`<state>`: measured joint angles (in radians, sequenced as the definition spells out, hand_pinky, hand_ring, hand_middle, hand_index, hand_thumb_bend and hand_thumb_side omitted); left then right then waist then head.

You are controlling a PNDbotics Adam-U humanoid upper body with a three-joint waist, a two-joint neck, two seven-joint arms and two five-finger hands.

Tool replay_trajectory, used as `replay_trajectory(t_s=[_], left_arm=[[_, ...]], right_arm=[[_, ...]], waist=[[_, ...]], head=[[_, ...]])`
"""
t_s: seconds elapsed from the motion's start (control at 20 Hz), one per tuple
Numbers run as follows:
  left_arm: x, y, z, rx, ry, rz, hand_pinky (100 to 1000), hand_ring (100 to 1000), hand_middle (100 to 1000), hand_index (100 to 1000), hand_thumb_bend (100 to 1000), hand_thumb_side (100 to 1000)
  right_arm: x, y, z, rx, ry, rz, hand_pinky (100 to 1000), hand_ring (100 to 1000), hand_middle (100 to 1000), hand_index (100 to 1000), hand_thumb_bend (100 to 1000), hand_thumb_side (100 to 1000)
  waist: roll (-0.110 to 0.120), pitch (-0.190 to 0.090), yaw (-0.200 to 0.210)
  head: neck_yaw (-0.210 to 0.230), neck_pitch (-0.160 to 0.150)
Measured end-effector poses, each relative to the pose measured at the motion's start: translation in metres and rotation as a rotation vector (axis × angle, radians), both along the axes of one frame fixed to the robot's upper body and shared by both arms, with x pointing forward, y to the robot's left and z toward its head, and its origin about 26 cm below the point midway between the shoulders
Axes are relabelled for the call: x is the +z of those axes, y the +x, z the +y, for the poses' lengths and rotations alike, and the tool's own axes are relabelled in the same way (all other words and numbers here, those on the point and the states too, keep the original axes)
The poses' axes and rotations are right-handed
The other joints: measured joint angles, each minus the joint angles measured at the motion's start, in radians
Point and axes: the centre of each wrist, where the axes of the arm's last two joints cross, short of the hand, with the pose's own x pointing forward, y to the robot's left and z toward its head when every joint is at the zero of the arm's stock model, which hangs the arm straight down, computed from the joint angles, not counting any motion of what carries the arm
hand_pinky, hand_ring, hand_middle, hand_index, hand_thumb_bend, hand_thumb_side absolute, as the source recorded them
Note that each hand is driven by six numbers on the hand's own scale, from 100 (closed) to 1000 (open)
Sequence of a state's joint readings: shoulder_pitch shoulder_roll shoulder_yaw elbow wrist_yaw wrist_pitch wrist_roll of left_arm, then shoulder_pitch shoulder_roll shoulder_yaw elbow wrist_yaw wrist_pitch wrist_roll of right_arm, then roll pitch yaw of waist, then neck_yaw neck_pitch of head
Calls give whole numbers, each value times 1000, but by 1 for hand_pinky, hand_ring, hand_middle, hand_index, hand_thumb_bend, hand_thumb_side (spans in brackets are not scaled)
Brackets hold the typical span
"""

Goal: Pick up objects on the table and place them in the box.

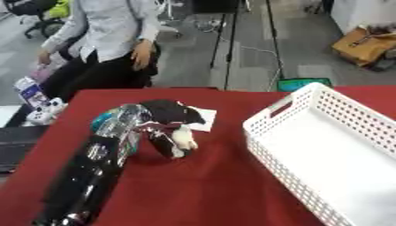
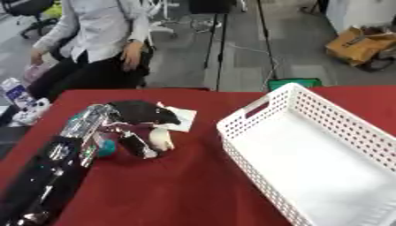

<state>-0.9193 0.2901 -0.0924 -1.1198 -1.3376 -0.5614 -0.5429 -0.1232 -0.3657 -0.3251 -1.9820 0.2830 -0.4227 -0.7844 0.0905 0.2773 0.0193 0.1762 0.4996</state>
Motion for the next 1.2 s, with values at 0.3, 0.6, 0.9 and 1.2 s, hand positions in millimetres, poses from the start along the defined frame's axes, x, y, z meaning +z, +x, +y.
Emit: replay_trajectory(t_s=[0.3, 0.6, 0.9, 1.2], left_arm=[[6, 0, -2, -9, 45, -41, 725, 870, 941, 1000, 521, 478], [9, 1, -6, -21, 136, -86, 745, 879, 940, 1000, 561, 497], [7, 4, -9, -45, 225, -109, 750, 879, 934, 982, 588, 514], [-5, 8, -11, -58, 301, -95, 742, 869, 924, 968, 591, 537]], right_arm=[[0, 0, 0, 2, 0, 0, 755, 678, 669, 703, 100, 879], [0, 1, 2, 6, -1, 1, 756, 678, 670, 704, 100, 876], [1, 2, 3, 12, -1, -2, 756, 678, 670, 705, 100, 874], [1, 2, 4, 14, -1, -4, 756, 678, 670, 704, 100, 872]], waist=[[2, 1, -2], [6, 6, -6], [9, 7, -7], [11, 9, -11]], head=[[1, -1], [6, -8], [8, -8], [8, -8]])
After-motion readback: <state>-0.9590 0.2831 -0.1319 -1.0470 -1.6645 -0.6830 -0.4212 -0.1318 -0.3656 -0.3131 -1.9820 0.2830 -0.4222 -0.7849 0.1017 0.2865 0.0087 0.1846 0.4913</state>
